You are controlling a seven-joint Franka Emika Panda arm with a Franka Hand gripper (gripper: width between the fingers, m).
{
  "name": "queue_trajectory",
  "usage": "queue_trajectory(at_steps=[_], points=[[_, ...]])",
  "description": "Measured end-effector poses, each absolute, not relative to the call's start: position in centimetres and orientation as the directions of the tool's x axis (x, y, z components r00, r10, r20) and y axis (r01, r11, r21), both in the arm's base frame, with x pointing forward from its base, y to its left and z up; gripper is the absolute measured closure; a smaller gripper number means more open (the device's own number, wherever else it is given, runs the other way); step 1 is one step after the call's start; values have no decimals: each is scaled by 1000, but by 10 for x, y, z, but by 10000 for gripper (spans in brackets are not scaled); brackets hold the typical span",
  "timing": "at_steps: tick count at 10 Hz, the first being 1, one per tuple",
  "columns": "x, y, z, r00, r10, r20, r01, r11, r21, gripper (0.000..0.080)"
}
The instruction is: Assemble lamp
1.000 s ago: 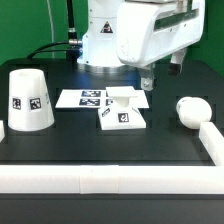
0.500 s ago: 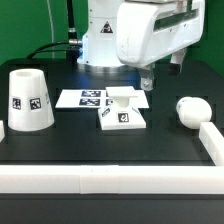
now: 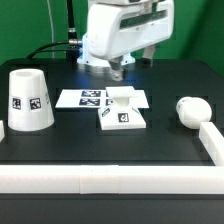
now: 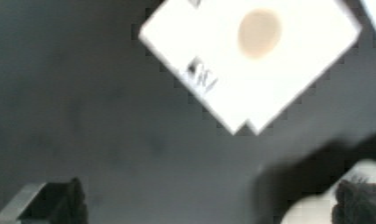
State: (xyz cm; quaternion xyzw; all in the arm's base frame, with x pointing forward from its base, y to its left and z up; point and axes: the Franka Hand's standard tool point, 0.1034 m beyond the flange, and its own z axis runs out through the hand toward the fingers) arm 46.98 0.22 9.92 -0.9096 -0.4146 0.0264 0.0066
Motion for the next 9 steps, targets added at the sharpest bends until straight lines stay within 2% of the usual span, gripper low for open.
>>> queue_trajectory(at_steps=[4, 7, 9], points=[[471, 5, 99, 741, 669, -48, 669, -743, -31, 100], [467, 1, 94, 917, 394, -59, 392, -919, -32, 100], [465, 2, 90, 958, 280, -58, 278, -960, -34, 100]])
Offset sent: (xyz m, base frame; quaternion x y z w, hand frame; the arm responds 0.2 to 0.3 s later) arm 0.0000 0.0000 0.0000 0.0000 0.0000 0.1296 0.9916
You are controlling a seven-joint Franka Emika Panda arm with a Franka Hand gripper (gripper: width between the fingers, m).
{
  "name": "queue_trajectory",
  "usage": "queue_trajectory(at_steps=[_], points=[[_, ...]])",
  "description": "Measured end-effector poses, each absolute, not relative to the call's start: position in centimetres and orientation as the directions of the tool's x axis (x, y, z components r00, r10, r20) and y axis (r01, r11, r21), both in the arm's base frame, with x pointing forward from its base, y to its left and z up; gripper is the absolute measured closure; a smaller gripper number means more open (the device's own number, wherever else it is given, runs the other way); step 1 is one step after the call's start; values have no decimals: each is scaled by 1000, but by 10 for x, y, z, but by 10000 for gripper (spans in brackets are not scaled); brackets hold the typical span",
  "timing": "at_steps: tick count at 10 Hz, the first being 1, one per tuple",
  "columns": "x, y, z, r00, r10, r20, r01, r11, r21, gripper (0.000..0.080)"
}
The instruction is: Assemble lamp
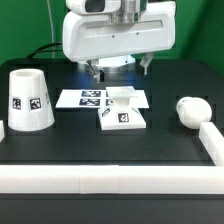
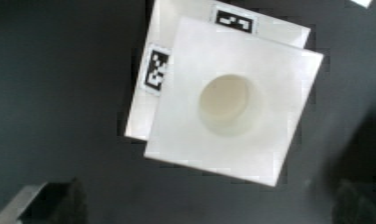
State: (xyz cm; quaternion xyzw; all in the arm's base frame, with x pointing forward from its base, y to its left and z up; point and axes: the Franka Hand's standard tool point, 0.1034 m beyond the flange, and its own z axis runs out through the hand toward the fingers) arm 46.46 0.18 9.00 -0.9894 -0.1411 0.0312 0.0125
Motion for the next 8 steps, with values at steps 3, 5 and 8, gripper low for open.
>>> queue_trajectory(at_steps=[3, 5, 8], points=[[464, 4, 88, 988, 142, -57, 140, -990, -37, 100], [461, 4, 81, 985, 165, -50, 164, -986, -37, 100], [455, 6, 66, 985, 171, -32, 170, -985, -35, 100]])
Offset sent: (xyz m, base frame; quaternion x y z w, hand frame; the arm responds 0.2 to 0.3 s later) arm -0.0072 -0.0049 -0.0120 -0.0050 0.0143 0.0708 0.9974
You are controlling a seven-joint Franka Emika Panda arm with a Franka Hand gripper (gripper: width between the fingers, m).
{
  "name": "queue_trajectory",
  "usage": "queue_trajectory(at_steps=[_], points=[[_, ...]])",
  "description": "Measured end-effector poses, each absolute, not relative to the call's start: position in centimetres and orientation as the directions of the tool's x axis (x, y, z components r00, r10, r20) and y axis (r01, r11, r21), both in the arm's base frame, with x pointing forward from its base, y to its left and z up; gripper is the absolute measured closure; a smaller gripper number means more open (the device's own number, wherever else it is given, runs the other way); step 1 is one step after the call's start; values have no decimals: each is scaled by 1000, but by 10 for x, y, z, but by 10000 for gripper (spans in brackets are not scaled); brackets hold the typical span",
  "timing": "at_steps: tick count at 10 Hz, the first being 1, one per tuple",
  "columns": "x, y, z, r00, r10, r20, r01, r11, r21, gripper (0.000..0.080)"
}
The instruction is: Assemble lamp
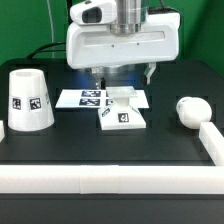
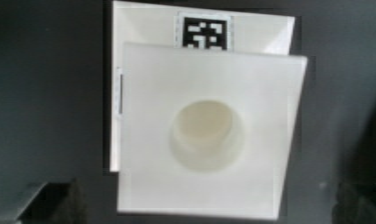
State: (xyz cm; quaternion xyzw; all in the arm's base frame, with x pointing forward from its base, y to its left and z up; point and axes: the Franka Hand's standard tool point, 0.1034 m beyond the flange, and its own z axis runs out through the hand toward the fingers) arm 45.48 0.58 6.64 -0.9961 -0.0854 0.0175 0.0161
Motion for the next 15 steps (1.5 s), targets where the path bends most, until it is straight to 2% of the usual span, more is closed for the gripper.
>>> queue_trajectory(at_steps=[5, 7, 8, 9, 14, 15], points=[[446, -1, 47, 989, 144, -43, 142, -989, -44, 100], [446, 0, 47, 988, 146, -45, 144, -989, -44, 100], [445, 0, 47, 988, 147, -45, 145, -988, -44, 210], [446, 0, 47, 988, 147, -45, 145, -988, -44, 268], [447, 1, 47, 988, 148, -48, 146, -988, -45, 268], [456, 6, 49, 987, 155, -51, 152, -987, -49, 268]])
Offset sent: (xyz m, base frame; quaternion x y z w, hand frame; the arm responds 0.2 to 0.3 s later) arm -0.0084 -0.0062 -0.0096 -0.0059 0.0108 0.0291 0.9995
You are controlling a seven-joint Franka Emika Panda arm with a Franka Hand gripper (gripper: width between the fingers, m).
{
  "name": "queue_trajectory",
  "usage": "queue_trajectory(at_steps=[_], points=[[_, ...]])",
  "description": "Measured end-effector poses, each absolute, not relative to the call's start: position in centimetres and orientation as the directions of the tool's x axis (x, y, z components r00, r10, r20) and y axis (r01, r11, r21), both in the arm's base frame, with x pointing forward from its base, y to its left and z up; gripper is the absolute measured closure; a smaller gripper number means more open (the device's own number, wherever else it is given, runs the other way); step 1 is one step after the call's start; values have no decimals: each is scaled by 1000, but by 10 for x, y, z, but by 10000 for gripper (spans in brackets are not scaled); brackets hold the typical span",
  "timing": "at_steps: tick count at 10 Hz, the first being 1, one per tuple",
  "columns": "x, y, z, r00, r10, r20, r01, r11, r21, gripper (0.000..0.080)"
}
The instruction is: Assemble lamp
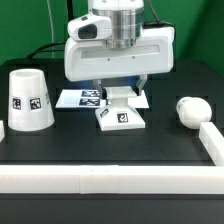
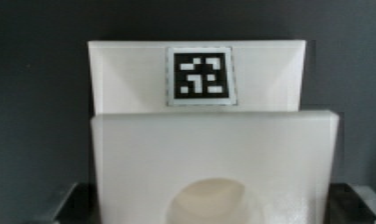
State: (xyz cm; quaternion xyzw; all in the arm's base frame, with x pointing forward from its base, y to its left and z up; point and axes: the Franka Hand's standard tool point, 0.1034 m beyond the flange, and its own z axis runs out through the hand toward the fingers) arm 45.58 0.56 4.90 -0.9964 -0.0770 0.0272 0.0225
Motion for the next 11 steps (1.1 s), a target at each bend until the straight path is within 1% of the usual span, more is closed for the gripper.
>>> queue_trajectory(at_steps=[3, 8, 11], points=[[492, 24, 47, 988, 156, -16, 155, -987, -50, 267], [573, 63, 48, 996, 48, 74, 53, -997, -61, 266], [607, 75, 49, 993, 19, 114, 27, -997, -71, 266]])
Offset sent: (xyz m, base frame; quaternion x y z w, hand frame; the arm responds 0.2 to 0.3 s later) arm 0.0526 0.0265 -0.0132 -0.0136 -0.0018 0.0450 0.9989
